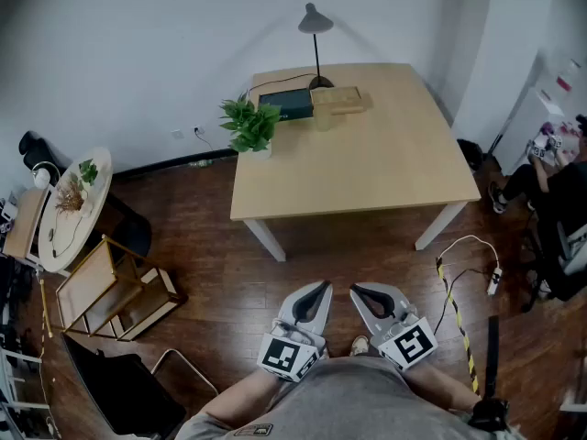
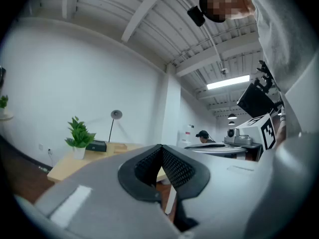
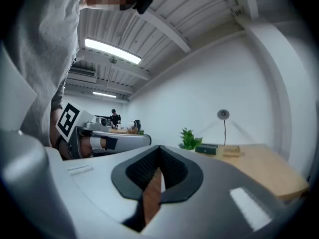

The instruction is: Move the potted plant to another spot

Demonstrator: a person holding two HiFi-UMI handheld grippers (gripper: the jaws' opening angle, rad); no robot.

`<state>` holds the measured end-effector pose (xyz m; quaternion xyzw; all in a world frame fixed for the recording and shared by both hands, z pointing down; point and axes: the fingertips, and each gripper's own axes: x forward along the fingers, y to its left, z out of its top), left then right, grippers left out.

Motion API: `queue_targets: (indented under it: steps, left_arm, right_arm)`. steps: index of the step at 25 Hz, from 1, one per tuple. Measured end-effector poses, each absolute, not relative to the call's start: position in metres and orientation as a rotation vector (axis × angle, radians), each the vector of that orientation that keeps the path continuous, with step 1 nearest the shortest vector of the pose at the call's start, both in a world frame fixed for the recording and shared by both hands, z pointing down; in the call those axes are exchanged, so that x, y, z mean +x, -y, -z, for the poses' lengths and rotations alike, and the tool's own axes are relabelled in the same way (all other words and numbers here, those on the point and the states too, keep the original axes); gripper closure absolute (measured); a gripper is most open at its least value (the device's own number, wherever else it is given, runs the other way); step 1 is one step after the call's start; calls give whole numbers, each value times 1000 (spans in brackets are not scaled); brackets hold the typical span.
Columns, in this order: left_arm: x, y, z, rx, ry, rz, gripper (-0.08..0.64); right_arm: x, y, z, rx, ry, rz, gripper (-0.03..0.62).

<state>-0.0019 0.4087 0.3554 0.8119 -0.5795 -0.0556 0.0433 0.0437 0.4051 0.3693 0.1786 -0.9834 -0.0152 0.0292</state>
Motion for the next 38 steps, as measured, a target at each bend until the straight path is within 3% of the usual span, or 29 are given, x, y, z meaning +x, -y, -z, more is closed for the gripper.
queue_targets:
  steps: [5,24,38]
  left_arm:
    - [-14,-394,-323,2500,1807,264,555]
    - [-86,-371,-348,2460,1744,240,555]
    - [-120,-194,-362,2398,1818,208,555]
  right_arm:
    - [30,-396,-335,563,3079,137,586]
    - [-38,-359,-361,642,2992,49,586]
    - [-80,-183,-366,543,3030,56,586]
